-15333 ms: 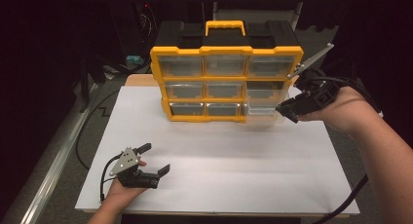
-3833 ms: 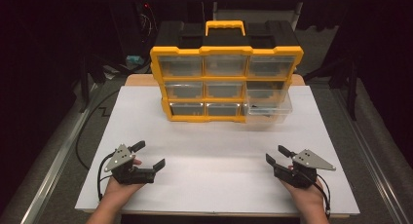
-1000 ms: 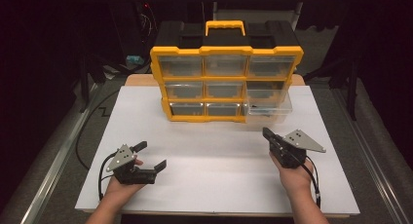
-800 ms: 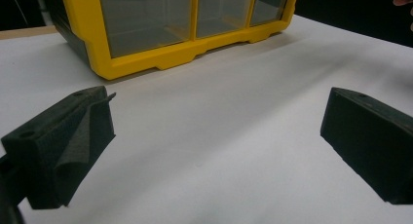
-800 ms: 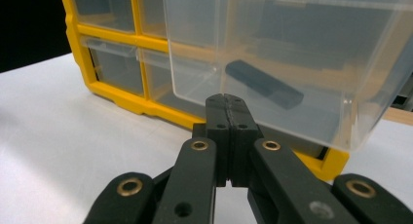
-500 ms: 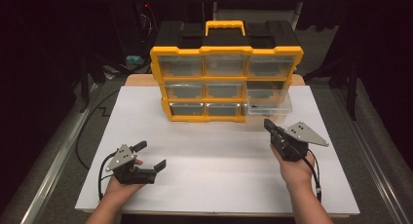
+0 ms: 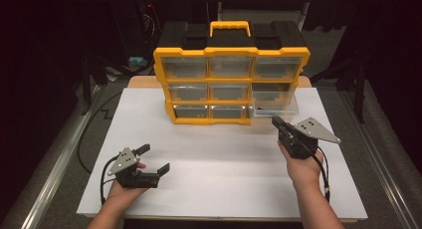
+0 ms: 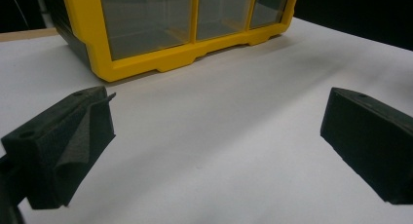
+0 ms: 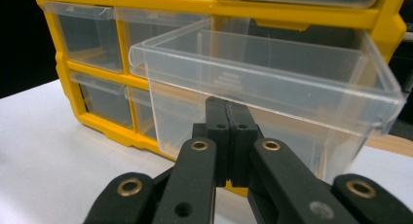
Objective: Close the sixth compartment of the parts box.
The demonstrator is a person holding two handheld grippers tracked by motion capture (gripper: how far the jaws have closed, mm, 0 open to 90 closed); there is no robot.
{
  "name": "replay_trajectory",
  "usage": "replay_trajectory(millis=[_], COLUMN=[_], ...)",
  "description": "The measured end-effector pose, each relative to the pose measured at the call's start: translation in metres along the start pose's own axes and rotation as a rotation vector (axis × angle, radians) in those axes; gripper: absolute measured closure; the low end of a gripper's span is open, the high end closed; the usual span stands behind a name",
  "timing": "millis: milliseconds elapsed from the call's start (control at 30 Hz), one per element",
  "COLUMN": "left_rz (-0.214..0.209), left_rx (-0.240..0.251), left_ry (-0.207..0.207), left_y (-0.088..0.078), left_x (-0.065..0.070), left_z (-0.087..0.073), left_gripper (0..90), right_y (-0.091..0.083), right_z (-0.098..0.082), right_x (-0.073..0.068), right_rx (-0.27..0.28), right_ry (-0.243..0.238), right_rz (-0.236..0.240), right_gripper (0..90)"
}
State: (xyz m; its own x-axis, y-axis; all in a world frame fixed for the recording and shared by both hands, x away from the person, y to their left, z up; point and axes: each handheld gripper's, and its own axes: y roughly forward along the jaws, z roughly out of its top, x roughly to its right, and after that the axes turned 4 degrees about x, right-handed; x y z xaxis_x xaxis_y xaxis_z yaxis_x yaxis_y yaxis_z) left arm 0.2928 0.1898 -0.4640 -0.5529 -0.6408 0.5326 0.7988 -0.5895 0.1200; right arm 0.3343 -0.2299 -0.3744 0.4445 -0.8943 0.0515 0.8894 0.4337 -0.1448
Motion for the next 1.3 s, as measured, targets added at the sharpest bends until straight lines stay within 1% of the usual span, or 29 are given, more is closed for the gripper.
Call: replay_trajectory(millis=[167,267,433,767,1033,1300], left_rz=[-0.001,-0.003,-0.006,-0.009,-0.010,-0.009], left_rx=[0.000,0.006,0.002,0.002,0.004,0.001], left_ry=[0.001,-0.002,0.001,-0.009,-0.019,-0.015], left_y=[0.000,0.000,0.000,0.000,0.000,-0.001], left_x=[0.000,0.001,0.001,0.001,0.001,0.001], left_z=[0.000,0.000,0.000,0.000,0.001,0.001], left_gripper=[0.2,0.2,0.2,0.2,0.2,0.2], right_y=[0.002,0.003,0.005,0.012,0.018,0.026], right_z=[0.004,0.005,0.004,0.005,0.007,0.008], right_x=[-0.001,-0.001,-0.001,0.002,0.006,0.008], right_rx=[0.009,0.017,0.014,0.014,0.008,0.007], right_ry=[-0.004,-0.008,-0.008,0.000,-0.006,-0.011], right_rz=[-0.016,-0.015,-0.020,-0.030,-0.040,-0.051], right_gripper=[90.0,90.0,90.0,90.0,90.0,90.0])
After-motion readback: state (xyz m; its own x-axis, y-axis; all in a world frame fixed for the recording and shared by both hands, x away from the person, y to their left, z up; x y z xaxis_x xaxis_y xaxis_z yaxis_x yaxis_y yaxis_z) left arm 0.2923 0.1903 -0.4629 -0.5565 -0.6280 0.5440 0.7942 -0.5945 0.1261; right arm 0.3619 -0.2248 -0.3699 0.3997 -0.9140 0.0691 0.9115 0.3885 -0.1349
